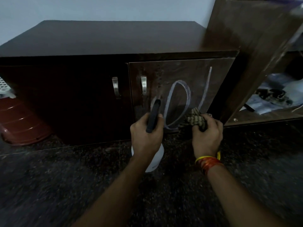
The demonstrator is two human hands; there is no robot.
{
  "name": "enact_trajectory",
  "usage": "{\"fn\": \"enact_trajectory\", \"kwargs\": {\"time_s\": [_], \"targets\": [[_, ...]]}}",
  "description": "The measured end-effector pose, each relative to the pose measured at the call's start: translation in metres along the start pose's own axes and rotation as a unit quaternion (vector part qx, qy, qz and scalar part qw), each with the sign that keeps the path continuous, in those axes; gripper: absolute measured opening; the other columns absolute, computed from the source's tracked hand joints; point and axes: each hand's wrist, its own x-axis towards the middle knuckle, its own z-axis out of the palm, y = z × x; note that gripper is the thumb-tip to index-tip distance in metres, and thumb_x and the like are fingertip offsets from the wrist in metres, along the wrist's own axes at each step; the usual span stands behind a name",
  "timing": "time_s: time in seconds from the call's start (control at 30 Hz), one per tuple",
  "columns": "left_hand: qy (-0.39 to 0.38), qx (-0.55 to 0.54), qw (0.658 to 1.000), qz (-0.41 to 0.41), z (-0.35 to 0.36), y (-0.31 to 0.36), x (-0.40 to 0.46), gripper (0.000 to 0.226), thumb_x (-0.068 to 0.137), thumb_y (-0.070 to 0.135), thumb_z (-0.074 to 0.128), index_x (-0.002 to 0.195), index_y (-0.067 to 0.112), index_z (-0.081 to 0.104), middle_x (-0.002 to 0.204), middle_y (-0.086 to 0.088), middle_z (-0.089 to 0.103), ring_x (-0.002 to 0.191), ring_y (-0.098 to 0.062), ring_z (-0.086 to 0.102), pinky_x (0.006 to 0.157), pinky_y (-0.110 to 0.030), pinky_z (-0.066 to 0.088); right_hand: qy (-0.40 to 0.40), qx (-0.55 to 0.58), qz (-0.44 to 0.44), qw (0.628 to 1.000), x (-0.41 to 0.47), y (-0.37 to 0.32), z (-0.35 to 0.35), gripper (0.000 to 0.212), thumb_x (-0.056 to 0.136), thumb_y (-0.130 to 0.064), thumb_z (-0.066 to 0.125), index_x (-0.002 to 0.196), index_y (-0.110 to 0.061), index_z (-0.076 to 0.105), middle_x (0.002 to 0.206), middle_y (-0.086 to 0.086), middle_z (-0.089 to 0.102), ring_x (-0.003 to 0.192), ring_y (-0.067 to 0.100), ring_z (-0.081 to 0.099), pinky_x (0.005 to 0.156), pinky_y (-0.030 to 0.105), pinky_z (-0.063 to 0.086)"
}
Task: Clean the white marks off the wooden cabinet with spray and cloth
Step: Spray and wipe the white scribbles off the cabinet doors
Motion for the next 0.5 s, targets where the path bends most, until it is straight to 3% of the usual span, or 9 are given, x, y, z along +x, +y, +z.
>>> {"fn": "enact_trajectory", "kwargs": {"time_s": [0.13,0.23,0.3,0.4,0.5], "targets": [[-0.037,0.004,0.999,0.001,0.013,-0.006,-0.006,0.039,0.091,0.037,0.055,0.066,0.008,0.051,0.052,-0.013,0.041,0.046,-0.030,0.039,0.048,-0.037,0.033,0.014,0.004,0.031,0.999,0.005,0.006,-0.002,0.038,0.075,-0.001,0.066,0.113,-0.008,0.067,0.118,0.019,0.054,0.107,0.032,0.055,0.090,0.008,0.028],[-0.066,0.030,0.997,0.029,0.020,-0.009,-0.012,0.037,0.091,0.035,0.056,0.057,0.027,0.042,0.046,0.002,0.034,0.044,-0.020,0.036,0.046,-0.024,0.027,0.025,0.007,0.054,0.998,0.007,0.009,-0.005,0.035,0.077,-0.001,0.066,0.112,-0.007,0.066,0.117,0.022,0.054,0.105,0.034,0.055,0.084,0.006,0.028],[-0.084,0.052,0.994,0.045,0.025,-0.013,-0.015,0.039,0.091,0.034,0.056,0.057,0.031,0.037,0.045,0.005,0.034,0.043,-0.017,0.038,0.044,-0.022,0.026,0.031,0.003,0.077,0.997,0.008,0.011,-0.007,0.034,0.079,-0.003,0.065,0.113,-0.007,0.066,0.118,0.022,0.053,0.105,0.035,0.055,0.082,0.008,0.029],[-0.102,0.073,0.990,0.061,0.030,-0.023,-0.020,0.038,0.090,0.037,0.055,0.057,0.028,0.038,0.045,0.008,0.034,0.041,-0.011,0.039,0.045,-0.017,0.023,0.038,-0.004,0.111,0.993,0.010,0.014,-0.009,0.034,0.081,-0.005,0.065,0.114,-0.010,0.065,0.122,0.018,0.051,0.107,0.034,0.054,0.089,0.023,0.040],[-0.117,0.078,0.988,0.063,0.031,-0.033,-0.025,0.033,0.089,0.038,0.055,0.060,0.028,0.043,0.045,0.009,0.034,0.042,-0.009,0.039,0.046,-0.016,0.022,0.043,-0.009,0.133,0.990,0.011,0.020,-0.010,0.035,0.082,-0.007,0.064,0.116,-0.010,0.065,0.124,0.018,0.051,0.109,0.035,0.053,0.088,0.029,0.043]]}}
